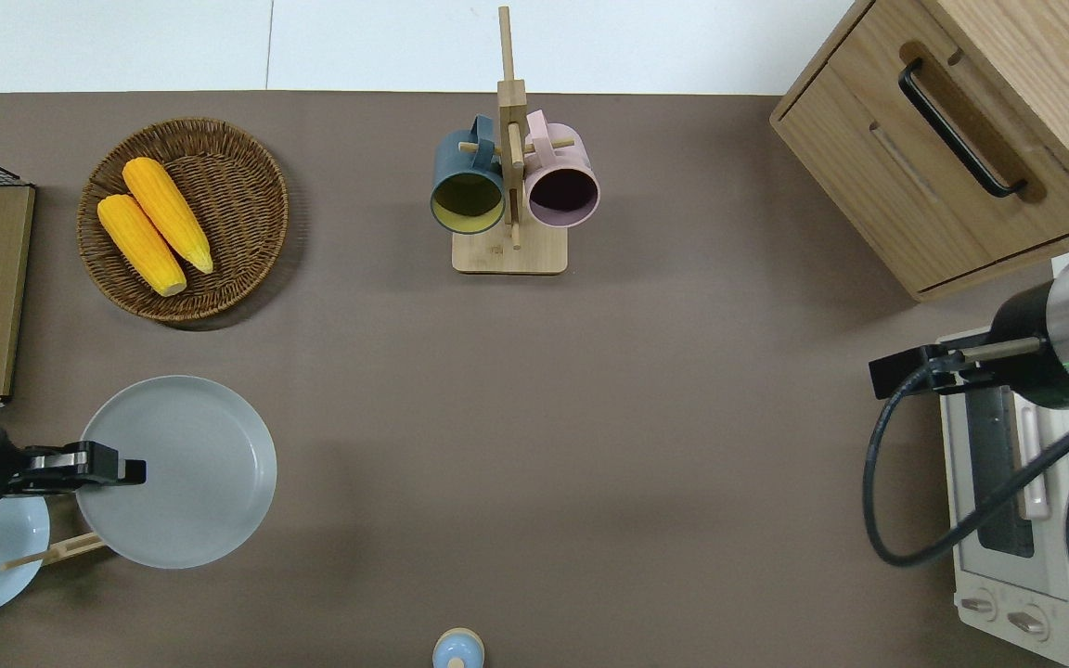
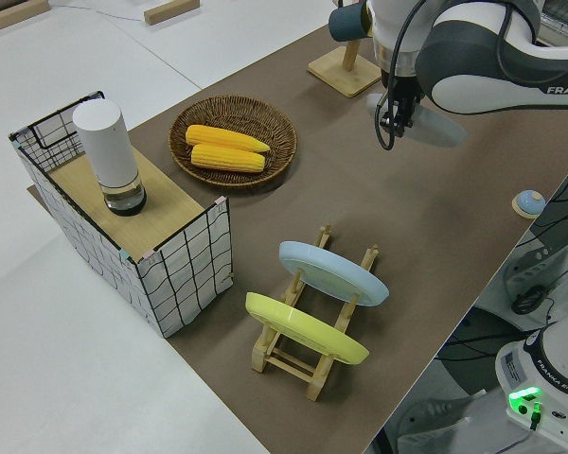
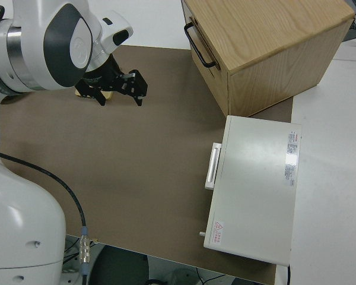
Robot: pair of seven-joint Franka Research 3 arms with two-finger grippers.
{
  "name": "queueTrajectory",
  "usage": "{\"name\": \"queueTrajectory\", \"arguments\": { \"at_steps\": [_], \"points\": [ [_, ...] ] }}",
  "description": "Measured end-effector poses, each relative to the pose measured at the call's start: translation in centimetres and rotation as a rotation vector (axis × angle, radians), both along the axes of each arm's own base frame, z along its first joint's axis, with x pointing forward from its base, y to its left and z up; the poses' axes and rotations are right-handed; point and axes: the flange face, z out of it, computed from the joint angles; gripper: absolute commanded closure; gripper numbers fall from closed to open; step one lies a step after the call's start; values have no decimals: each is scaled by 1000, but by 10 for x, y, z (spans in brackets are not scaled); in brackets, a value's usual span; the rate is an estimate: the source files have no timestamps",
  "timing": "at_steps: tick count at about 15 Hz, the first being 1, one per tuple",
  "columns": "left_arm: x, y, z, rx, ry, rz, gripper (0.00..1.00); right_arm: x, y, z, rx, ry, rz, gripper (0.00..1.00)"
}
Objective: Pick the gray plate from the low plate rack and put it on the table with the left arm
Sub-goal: 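Lift the gray plate out of the rack and carry it farther from the robot, then lower the gray plate flat onto the table beside the rack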
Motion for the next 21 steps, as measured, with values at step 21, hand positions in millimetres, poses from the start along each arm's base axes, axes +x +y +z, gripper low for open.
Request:
{"name": "queueTrajectory", "arguments": {
  "at_steps": [21],
  "points": [
    [-20,-44,-149,-116,-89,-226,1000,0,0,0,0,0,0,11]
  ]
}}
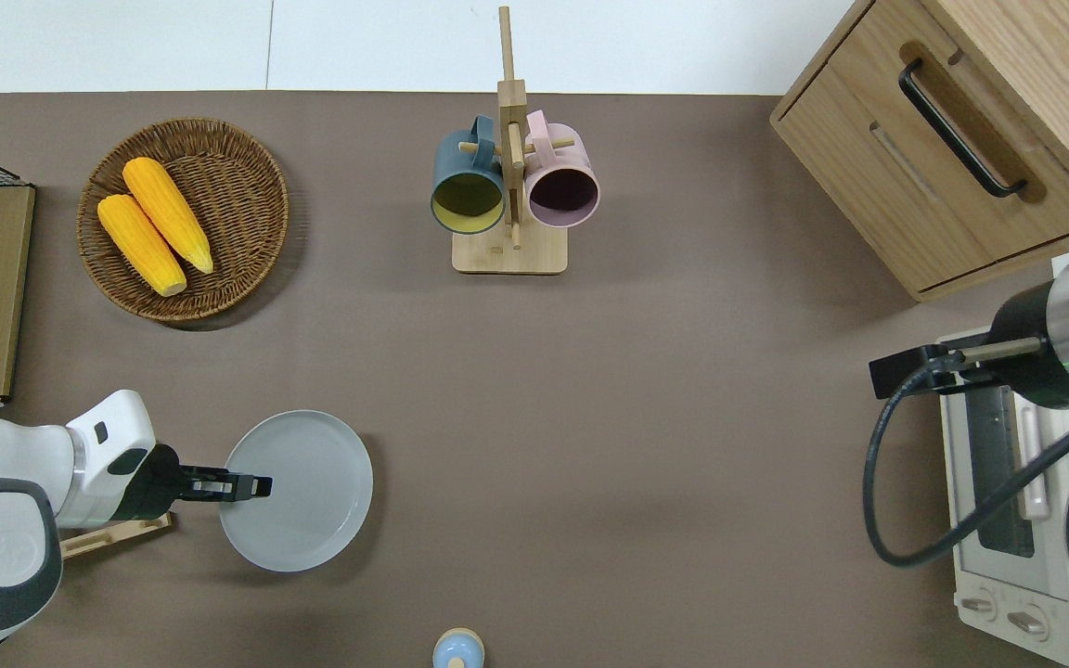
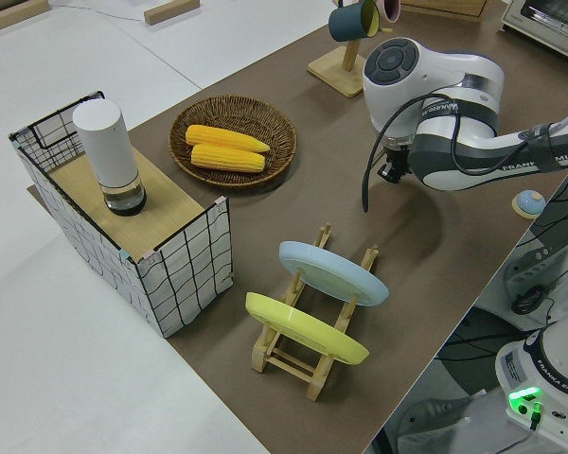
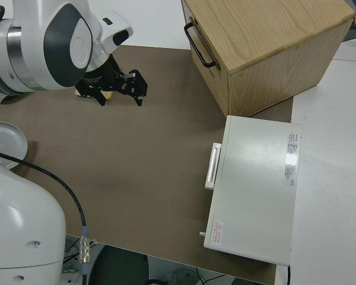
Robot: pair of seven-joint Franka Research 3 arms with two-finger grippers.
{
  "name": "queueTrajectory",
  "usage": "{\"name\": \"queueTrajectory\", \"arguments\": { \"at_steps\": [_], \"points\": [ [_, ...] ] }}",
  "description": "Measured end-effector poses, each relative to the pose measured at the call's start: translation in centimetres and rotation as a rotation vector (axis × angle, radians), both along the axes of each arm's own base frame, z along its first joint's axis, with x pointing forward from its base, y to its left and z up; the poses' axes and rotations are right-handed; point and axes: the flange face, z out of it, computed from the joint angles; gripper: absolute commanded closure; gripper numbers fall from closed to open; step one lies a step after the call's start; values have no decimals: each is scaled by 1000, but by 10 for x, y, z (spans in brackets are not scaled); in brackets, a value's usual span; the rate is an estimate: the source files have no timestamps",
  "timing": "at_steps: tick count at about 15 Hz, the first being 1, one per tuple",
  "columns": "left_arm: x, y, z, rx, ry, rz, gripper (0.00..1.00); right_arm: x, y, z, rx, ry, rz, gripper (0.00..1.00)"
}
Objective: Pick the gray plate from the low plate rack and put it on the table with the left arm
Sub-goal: 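Lower the gray plate flat onto the table beside the rack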
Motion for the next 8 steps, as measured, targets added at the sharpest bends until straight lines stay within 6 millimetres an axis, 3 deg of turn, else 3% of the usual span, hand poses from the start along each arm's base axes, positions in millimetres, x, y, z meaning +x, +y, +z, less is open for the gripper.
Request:
{"name": "queueTrajectory", "arguments": {
  "at_steps": [8],
  "points": [
    [-9,7,-32,-3,-34,-41,1000,0,0,0,0,0,0,13]
  ]
}}
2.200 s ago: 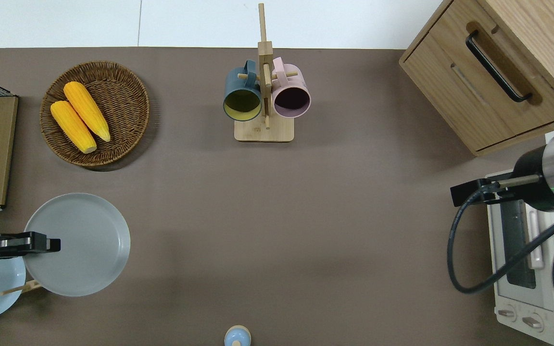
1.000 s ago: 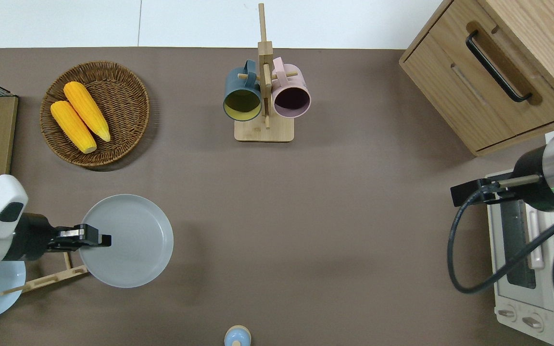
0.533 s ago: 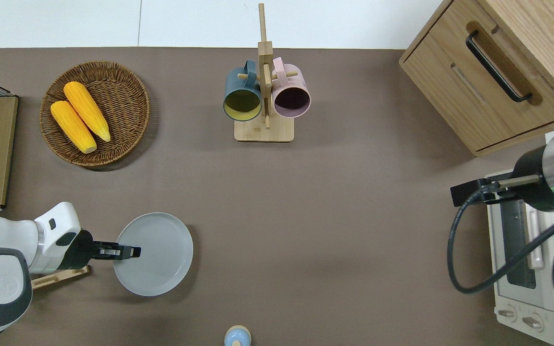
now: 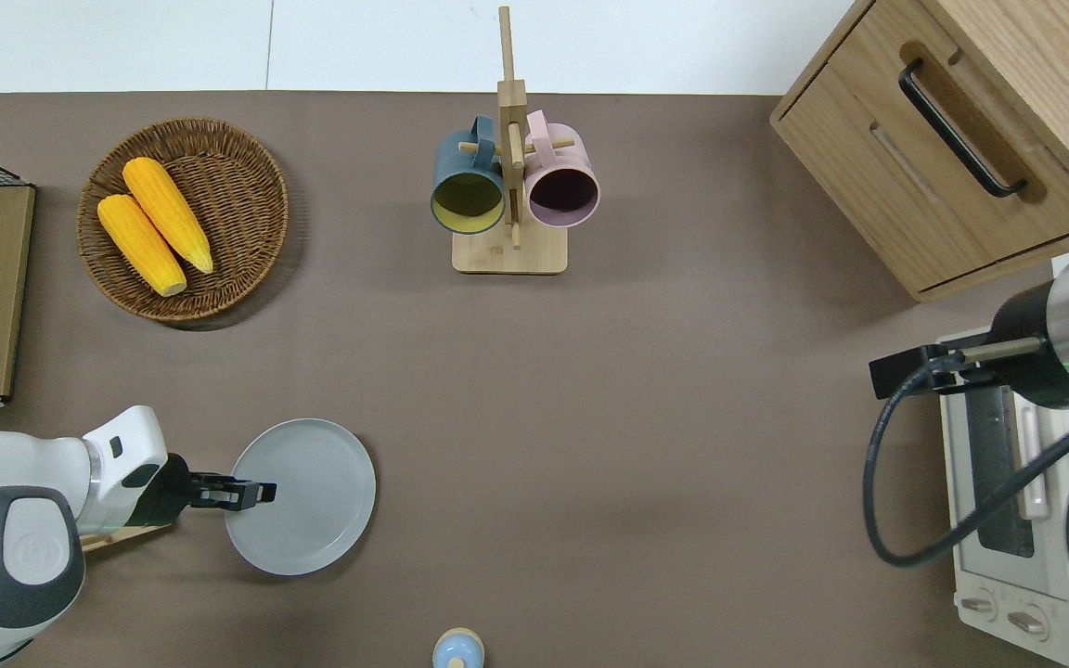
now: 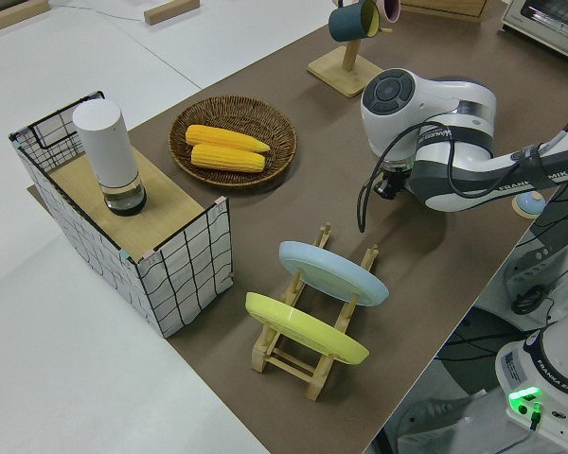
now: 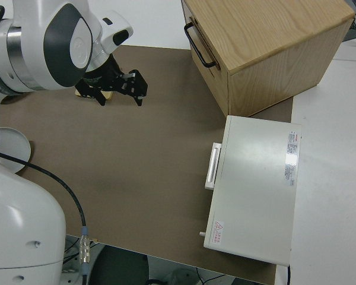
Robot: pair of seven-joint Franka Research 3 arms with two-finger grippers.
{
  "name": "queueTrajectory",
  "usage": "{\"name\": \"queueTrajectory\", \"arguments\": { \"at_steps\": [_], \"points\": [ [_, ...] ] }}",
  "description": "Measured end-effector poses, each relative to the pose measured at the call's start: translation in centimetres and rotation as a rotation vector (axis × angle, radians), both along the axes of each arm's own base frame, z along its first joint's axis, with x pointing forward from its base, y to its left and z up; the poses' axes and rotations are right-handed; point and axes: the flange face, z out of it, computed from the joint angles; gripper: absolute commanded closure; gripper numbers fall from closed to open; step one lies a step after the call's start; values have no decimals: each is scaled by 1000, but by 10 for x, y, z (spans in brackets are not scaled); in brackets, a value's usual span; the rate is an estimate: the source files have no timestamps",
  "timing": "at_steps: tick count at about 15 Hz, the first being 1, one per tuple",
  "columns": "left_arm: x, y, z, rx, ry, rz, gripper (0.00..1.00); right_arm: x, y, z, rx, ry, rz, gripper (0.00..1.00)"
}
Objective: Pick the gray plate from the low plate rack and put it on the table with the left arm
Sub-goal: 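Lower the gray plate flat onto the table beside the rack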
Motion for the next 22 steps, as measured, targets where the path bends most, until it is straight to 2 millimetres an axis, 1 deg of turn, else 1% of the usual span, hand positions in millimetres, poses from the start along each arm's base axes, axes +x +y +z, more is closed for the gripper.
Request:
{"name": "queueTrajectory", "arguments": {
  "at_steps": [1,2,3,4,5,6,7,8,12,15,18,22],
  "points": [
    [0,0,-1,-1,-1,0,1000,0,0,0,0,0,0,11],
    [0,1,-1,-1,-2,0,895,0,0,0,0,0,0,13],
    [0,1,-1,-1,-2,0,662,0,0,0,0,0,0,13],
    [0,1,-1,-1,-2,-1,494,0,0,0,0,0,0,11],
    [0,1,-1,-1,-3,-2,264,0,0,0,0,0,0,11],
    [-1,1,-3,-1,-2,-4,200,0,0,0,0,0,0,11],
    [-1,0,-4,0,-1,-5,94,0,0,0,0,0,0,11],
    [-1,0,-6,1,-1,-7,18,0,0,0,0,0,0,13],
    [1,1,-7,5,-11,-10,13,0,0,0,0,0,0,13],
    [7,3,1,12,-37,-8,13,0,0,0,0,0,0,11],
    [20,6,18,45,-79,-27,13,0,0,0,0,0,0,11],
    [38,11,49,123,-101,-9,13,0,0,0,0,0,0,11]
  ]
}}
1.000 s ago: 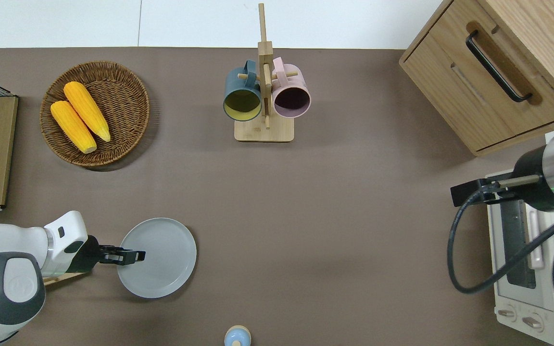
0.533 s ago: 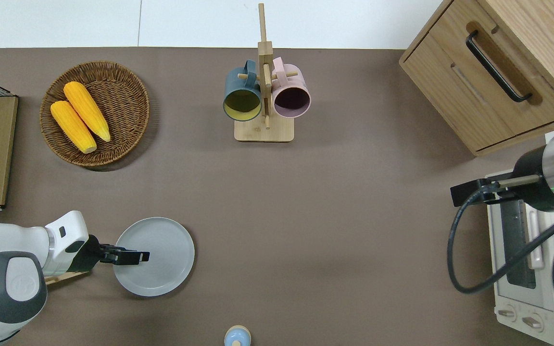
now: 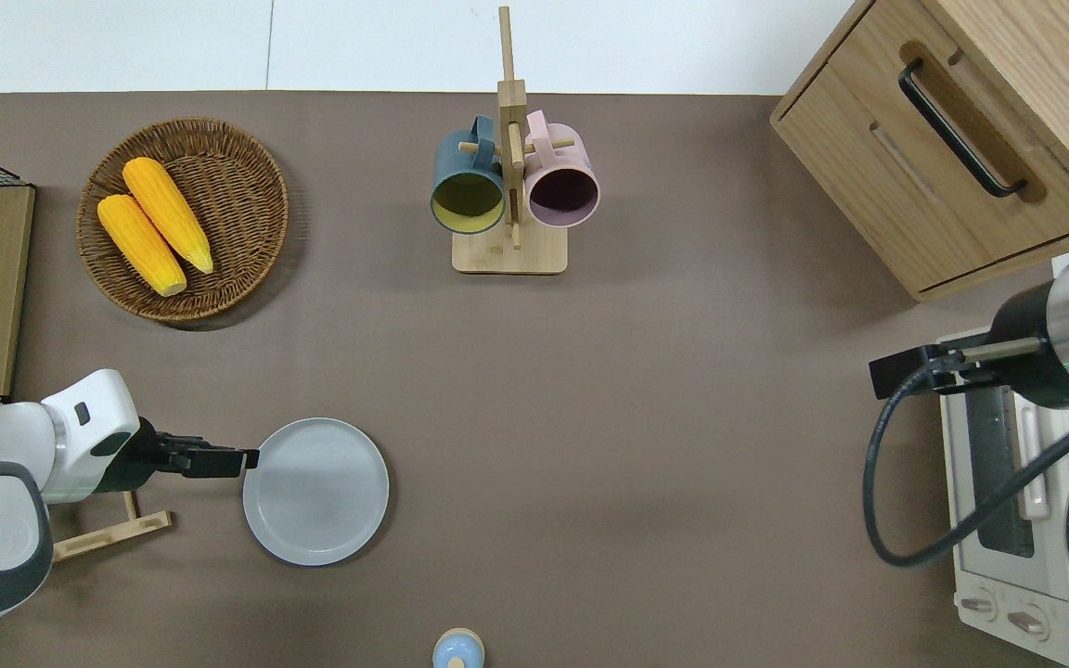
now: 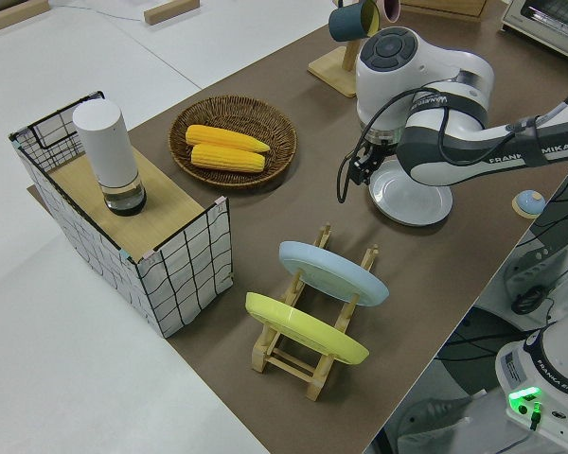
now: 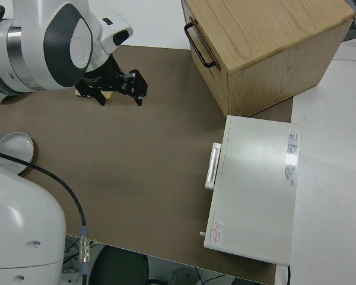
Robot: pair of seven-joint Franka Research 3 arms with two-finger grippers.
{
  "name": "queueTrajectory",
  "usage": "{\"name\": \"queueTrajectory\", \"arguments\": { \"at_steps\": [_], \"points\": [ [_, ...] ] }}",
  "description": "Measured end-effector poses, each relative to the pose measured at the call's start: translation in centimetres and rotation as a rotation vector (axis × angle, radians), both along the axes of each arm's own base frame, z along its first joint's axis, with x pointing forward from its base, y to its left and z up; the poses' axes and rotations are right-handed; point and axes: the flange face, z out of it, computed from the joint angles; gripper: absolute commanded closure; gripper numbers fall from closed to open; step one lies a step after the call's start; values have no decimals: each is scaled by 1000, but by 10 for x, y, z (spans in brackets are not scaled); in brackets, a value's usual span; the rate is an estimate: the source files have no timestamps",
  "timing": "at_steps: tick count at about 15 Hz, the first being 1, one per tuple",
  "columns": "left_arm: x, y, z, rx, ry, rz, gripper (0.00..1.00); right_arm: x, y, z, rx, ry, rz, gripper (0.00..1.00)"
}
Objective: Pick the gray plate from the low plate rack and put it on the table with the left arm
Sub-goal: 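Lower the gray plate flat onto the table beside the rack, then open the left gripper and withdraw it from the plate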
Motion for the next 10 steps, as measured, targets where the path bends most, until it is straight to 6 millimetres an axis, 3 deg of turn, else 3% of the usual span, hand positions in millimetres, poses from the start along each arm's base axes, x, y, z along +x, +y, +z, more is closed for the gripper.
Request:
{"name": "queueTrajectory", "arguments": {
  "at_steps": [2,10],
  "points": [
    [8,0,21,31,13,16,13,0,0,0,0,0,0,13],
    [37,-1,139,129,3,96,11,0,0,0,0,0,0,11]
  ]
}}
